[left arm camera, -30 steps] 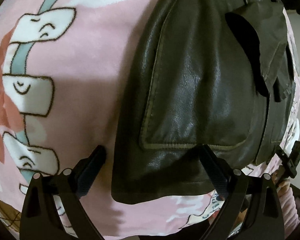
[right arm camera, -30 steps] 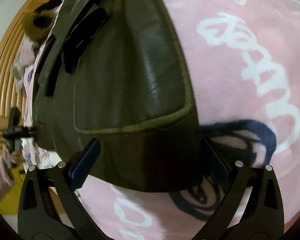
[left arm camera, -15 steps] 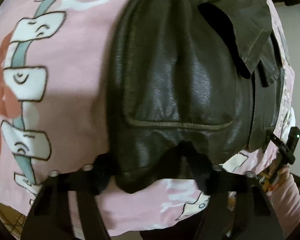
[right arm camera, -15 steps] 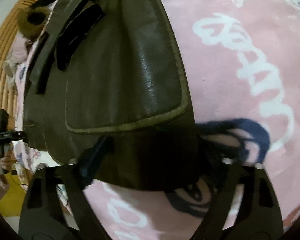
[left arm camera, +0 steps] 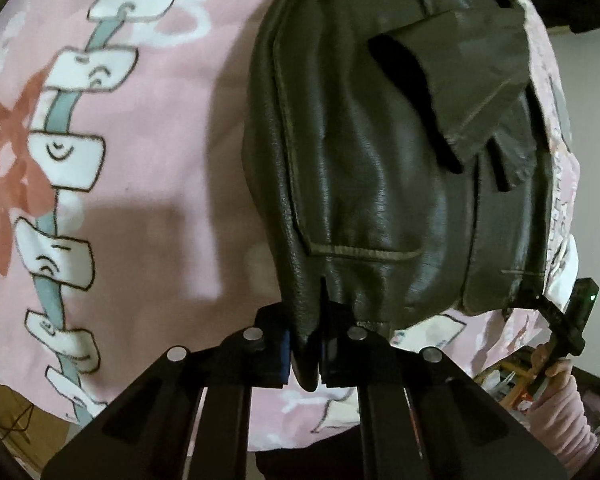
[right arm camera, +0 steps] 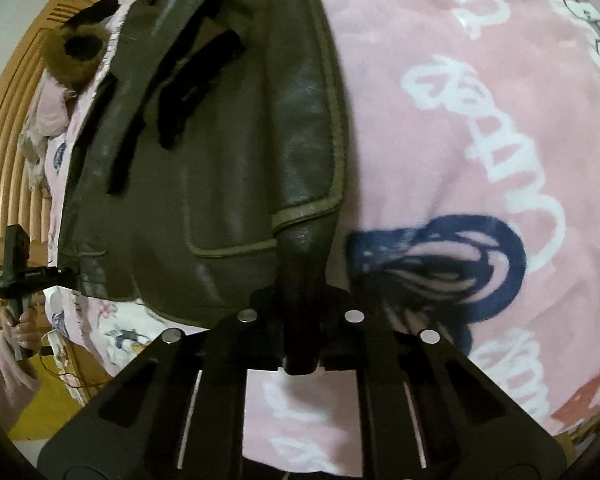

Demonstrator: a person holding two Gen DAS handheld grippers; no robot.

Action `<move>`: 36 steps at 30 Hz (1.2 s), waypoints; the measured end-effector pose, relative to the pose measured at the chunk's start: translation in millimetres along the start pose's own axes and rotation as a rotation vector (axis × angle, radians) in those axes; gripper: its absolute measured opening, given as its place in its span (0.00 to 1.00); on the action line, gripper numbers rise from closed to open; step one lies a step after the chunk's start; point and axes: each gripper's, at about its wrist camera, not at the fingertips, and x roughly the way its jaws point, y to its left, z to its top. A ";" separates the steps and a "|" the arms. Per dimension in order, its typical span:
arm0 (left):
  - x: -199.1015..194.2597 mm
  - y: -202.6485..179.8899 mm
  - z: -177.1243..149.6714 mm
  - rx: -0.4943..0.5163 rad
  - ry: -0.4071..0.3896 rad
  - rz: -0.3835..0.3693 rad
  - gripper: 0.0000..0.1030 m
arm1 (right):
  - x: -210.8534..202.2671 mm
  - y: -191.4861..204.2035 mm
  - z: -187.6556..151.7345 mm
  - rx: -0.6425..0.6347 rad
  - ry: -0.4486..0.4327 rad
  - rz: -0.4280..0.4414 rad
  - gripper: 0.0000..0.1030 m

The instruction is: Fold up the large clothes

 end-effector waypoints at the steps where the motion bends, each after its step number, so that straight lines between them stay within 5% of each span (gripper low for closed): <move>1: -2.9 -6.4 -0.1 0.003 -0.010 -0.005 0.08 | -3.2 1.5 0.1 0.018 -0.003 0.017 0.09; 10: -76.5 -65.2 9.6 0.017 -0.134 -0.010 0.08 | -58.0 15.9 20.2 0.223 -0.096 0.206 0.06; 19: -158.9 -108.3 39.3 -0.016 -0.272 0.054 0.07 | -129.0 35.3 91.7 0.331 -0.153 0.386 0.05; 27: -231.3 -143.4 80.2 -0.073 -0.378 0.074 0.06 | -210.6 72.8 181.8 0.270 -0.237 0.411 0.05; 32: -260.2 -140.3 121.8 -0.141 -0.444 0.082 0.06 | -223.9 63.5 223.2 0.385 -0.261 0.414 0.04; 36: -259.9 -134.5 162.3 -0.198 -0.460 0.095 0.04 | -232.1 72.9 256.6 0.361 -0.270 0.395 0.04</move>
